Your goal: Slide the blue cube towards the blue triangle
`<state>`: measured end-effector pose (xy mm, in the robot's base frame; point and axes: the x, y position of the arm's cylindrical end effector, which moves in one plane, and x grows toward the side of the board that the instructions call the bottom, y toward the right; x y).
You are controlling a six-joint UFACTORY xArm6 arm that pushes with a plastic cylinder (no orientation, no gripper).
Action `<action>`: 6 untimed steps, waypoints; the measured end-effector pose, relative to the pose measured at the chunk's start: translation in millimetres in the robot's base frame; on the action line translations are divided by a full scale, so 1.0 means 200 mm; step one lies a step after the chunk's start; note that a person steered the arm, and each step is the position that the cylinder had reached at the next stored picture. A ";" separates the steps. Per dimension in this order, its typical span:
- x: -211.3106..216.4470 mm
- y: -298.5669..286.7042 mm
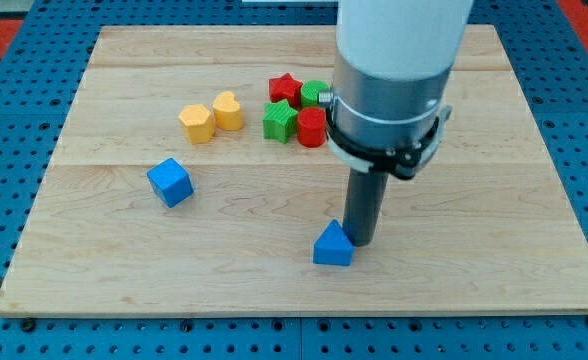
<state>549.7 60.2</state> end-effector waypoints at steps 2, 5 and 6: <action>0.04 -0.31; -0.50 -0.85; -0.48 -1.24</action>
<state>453.7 -187.0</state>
